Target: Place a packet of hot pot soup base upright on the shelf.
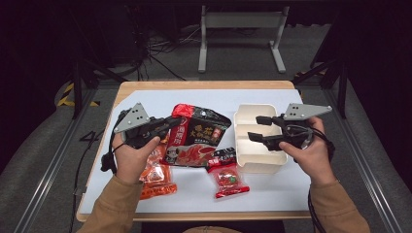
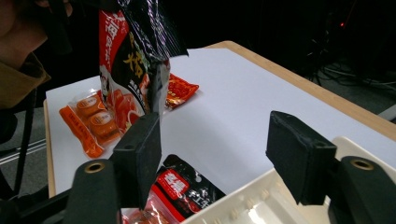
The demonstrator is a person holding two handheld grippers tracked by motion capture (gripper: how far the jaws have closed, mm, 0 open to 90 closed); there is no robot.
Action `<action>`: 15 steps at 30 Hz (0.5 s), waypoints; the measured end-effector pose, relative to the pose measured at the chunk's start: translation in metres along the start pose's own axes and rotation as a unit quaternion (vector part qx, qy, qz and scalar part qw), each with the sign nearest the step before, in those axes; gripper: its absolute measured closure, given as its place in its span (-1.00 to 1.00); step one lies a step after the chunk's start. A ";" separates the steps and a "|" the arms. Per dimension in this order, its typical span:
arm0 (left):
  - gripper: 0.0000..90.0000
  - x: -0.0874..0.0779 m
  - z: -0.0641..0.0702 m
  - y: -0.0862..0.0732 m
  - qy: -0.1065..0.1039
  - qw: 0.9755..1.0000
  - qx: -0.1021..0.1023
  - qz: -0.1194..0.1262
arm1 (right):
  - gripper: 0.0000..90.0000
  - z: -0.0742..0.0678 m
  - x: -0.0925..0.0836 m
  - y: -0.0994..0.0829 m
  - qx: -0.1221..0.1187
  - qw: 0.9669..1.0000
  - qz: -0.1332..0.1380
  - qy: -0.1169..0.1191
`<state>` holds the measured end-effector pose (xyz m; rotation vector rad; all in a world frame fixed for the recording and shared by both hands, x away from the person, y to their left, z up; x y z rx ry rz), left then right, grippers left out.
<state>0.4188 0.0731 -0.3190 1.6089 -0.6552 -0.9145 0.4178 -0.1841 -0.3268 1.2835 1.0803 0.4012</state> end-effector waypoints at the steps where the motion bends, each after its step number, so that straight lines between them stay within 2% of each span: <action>1: 0.94 0.000 0.000 0.000 0.000 1.000 0.000 0.001 | -0.21 -0.002 0.003 0.002 0.001 1.000 -0.001 0.004; 15: 0.94 0.001 0.004 0.002 -0.005 1.000 -0.002 0.011 | -0.27 -0.025 0.040 0.013 0.004 0.999 -0.010 0.045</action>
Point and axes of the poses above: each handheld gripper's, and its own axes: x roughly forward along the jaws, y roughly out of its top, z roughly to its right, the point moved 9 cm from there along x, roughly forward along the jaws, and after that the axes turned 5 degrees about x, right-handed, at the moved point
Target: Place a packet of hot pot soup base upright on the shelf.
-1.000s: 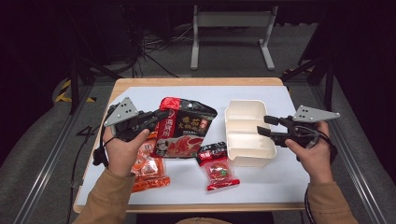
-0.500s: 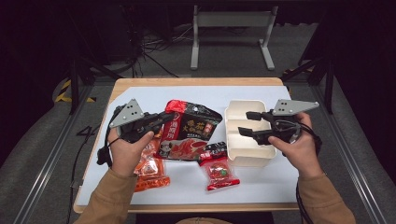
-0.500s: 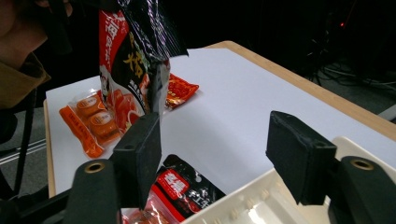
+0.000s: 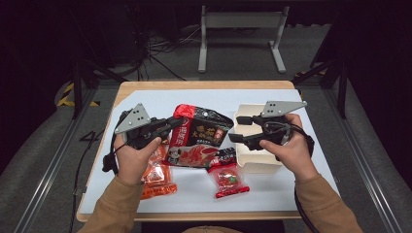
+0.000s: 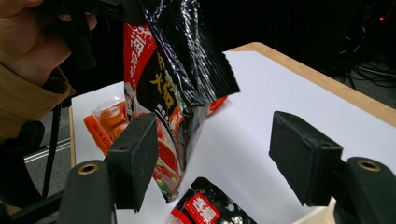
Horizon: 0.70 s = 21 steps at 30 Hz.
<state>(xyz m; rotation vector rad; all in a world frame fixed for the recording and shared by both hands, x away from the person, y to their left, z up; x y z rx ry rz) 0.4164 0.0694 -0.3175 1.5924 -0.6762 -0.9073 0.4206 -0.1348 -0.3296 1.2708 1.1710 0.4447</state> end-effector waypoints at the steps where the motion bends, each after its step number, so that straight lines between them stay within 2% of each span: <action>1: 0.94 0.000 0.000 0.000 0.000 1.000 0.000 0.001 | -0.27 -0.001 0.002 0.000 0.000 1.000 -0.001 0.001; 12: 0.93 0.003 0.004 -0.001 -0.011 1.000 0.001 -0.006 | -0.23 -0.006 0.027 0.000 0.006 1.000 0.000 0.019; 14: 0.93 0.003 0.005 -0.001 -0.012 1.000 0.001 -0.008 | -0.13 -0.008 0.030 0.001 0.002 1.000 -0.003 0.021; 21: 0.93 0.005 0.009 -0.001 -0.017 1.000 0.005 -0.007 | 0.04 -0.010 0.039 0.000 0.003 0.999 -0.012 0.030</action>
Point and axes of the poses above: each handheld gripper's, and its own axes: x roughly forward along the jaws, y roughly out of its top, z roughly to its right, the point moved 9 cm from there along x, roughly forward along the jaws, and after that the axes turned 5 degrees about x, right-handed, at the moved point
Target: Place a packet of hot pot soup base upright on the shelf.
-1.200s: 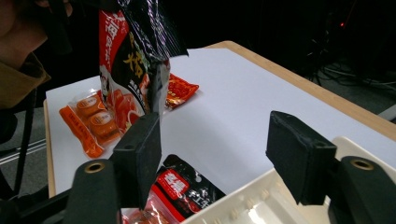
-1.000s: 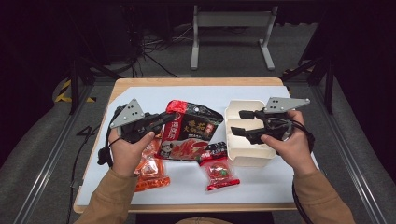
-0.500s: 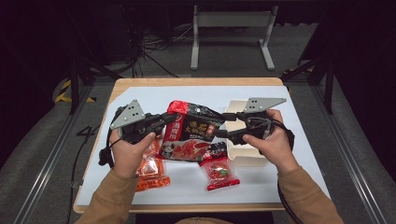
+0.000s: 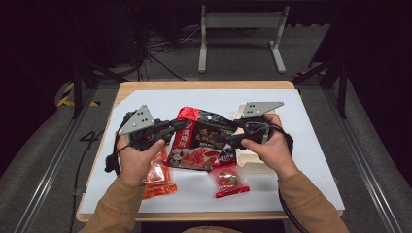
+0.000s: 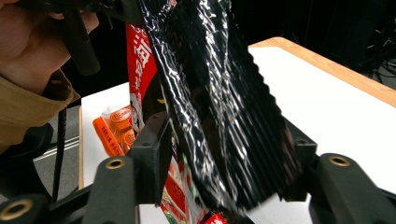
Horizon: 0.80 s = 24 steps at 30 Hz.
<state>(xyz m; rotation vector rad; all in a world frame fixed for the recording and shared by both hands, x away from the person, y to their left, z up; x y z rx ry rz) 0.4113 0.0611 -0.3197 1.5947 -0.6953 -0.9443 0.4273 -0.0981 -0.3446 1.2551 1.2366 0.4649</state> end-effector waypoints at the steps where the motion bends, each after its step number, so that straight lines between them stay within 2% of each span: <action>1: 0.93 0.000 0.001 0.000 -0.002 1.000 -0.001 0.000 | 0.06 0.000 0.001 0.000 0.000 1.000 0.000 0.002; 2: 0.93 0.000 0.001 0.000 -0.002 1.000 -0.001 0.000 | 0.06 0.000 0.001 0.000 0.000 1.000 0.000 0.002; 8: 0.93 0.001 0.002 0.000 -0.003 1.000 0.005 -0.003 | 0.36 -0.003 0.001 0.002 0.004 1.000 -0.005 0.012; 16: 0.92 0.001 0.003 0.000 -0.003 1.000 0.002 -0.001 | 0.50 -0.003 -0.002 0.005 0.018 1.000 0.000 0.023; 19: 0.92 0.001 0.002 0.000 -0.003 1.000 0.004 -0.001 | 0.53 -0.002 -0.002 0.005 0.019 1.000 0.001 0.022; 24: 0.92 0.000 0.002 0.001 -0.002 1.000 -0.001 0.004 | 0.62 -0.003 -0.005 0.009 0.008 1.000 0.001 0.006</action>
Point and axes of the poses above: each handheld gripper's, and its own axes: x roughly forward along the jaws, y roughly out of its top, z roughly to its right, the point moved 9 cm from there along x, roughly forward along the jaws, and after that the axes turned 5 degrees about x, right-handed, at the moved point
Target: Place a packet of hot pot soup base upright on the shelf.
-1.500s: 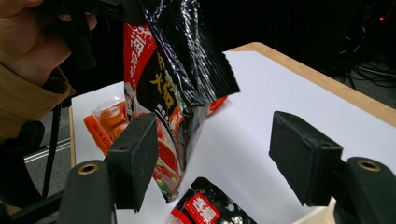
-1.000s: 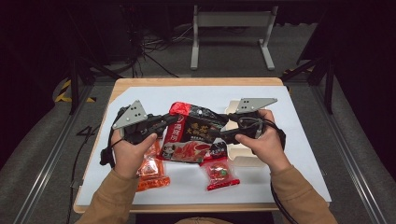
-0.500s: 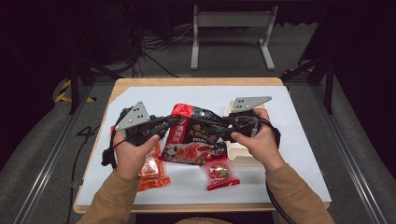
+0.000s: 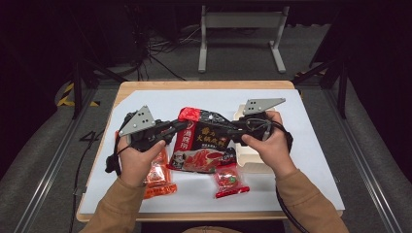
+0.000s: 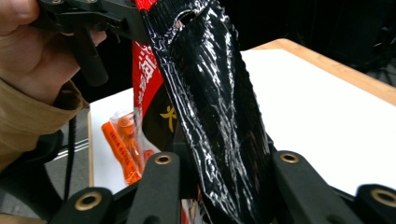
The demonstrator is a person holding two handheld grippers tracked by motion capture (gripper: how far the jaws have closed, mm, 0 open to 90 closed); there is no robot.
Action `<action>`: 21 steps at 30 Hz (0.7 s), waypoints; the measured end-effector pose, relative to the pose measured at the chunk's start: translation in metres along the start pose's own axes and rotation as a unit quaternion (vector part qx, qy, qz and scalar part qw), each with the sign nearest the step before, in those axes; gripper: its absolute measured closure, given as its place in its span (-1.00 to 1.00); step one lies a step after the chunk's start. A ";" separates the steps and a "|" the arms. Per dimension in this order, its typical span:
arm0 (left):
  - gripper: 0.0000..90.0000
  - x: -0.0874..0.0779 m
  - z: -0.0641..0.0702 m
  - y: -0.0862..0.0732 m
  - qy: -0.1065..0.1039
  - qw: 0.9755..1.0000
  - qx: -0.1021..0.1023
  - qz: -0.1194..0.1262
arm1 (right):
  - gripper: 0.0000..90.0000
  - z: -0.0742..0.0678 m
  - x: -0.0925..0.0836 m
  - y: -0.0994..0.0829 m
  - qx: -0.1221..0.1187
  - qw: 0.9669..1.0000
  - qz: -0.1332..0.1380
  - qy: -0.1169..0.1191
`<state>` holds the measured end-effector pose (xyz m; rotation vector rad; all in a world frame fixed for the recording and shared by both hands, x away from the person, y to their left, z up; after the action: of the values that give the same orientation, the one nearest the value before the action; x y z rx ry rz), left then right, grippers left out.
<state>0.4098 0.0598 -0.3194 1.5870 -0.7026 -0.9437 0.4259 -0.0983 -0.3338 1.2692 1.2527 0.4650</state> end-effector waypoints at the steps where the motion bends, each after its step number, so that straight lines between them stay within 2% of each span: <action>1: 0.92 0.000 -0.001 0.000 0.001 1.000 -0.001 0.003 | 0.63 0.000 0.000 0.001 -0.003 1.000 0.000 -0.003; 17: 0.82 -0.005 -0.002 0.004 -0.007 1.000 -0.022 0.020 | 0.70 -0.006 -0.015 0.026 -0.030 0.999 -0.010 -0.015; 21: 0.61 -0.008 -0.003 0.006 0.001 0.999 -0.028 0.024 | 0.70 -0.004 -0.020 0.033 -0.038 0.999 -0.010 -0.025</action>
<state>0.4089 0.0664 -0.3114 1.5157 -0.7055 -0.9184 0.4274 -0.1030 -0.2951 1.1954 1.1942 0.4600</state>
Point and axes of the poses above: each handheld gripper's, and its own axes: x roughly forward along the jaws, y roughly out of its top, z roughly to its right, the point moved 9 cm from there along x, roughly forward along the jaws, and after that the axes turned 5 degrees about x, right-handed, at the moved point
